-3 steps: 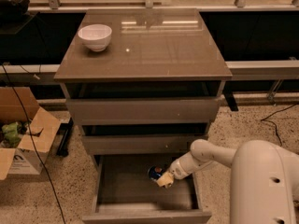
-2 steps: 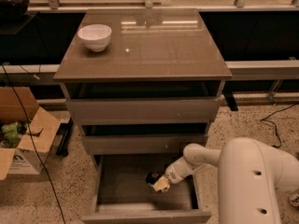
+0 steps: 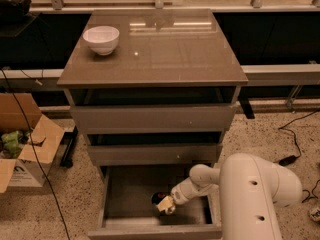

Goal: Place pepsi can into bottom drawer

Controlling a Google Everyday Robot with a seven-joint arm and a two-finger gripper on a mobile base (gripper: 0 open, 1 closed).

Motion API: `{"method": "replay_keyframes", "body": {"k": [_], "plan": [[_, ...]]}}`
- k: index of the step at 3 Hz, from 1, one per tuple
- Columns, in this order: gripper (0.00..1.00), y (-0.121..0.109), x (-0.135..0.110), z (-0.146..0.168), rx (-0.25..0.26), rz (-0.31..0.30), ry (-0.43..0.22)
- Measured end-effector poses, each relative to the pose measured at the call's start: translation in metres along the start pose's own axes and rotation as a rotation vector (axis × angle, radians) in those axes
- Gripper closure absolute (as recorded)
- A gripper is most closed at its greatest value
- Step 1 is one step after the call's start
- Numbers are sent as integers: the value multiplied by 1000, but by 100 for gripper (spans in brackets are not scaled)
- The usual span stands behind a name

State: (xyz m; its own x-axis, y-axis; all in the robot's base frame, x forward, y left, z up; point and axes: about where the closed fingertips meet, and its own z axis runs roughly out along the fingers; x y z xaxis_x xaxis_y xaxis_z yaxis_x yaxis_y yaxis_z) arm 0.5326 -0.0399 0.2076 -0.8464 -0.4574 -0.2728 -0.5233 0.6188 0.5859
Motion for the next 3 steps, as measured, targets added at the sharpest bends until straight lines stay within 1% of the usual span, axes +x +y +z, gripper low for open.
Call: {"method": "replay_keyframes", "body": {"k": [1,2,3], "plan": [[14,-6,-7,20,-11,47,-6],[0,-3,-1,40,-32,91,11],[0,-3,-1,41,-33,92,12]]}}
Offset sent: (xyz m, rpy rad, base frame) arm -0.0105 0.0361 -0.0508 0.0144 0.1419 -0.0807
